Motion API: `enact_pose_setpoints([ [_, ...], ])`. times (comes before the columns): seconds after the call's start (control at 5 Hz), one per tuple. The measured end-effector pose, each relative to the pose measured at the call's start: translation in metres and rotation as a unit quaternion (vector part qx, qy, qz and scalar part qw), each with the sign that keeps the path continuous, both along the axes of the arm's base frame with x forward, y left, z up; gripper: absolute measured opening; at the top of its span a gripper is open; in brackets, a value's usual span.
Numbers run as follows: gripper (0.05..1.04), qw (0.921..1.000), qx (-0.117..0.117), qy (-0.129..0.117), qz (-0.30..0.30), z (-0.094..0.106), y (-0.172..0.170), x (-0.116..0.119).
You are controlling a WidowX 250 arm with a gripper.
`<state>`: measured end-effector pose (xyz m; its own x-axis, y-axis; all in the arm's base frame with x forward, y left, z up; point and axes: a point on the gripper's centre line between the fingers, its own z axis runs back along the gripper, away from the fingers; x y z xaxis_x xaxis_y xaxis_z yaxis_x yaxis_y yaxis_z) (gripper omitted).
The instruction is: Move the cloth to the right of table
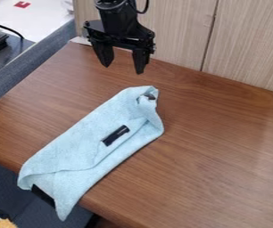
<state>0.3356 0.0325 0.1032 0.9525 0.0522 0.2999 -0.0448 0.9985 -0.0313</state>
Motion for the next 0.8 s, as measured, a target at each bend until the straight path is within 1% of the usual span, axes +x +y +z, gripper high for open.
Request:
enact_pose_setpoints([
  [0.2, 1.001, 0.9999, -0.002, 0.015, 0.002, -0.01, 0.0, -0.003],
  [0.4, 1.001, 0.9986, 0.016, 0.051, -0.004, -0.028, 0.003, -0.022],
  [0.6, 1.001, 0.9965, 0.033, 0.073, -0.025, -0.044, 0.006, -0.038],
  [0.8, 1.001, 0.995, 0.044, 0.083, -0.033, -0.048, 0.009, -0.044],
])
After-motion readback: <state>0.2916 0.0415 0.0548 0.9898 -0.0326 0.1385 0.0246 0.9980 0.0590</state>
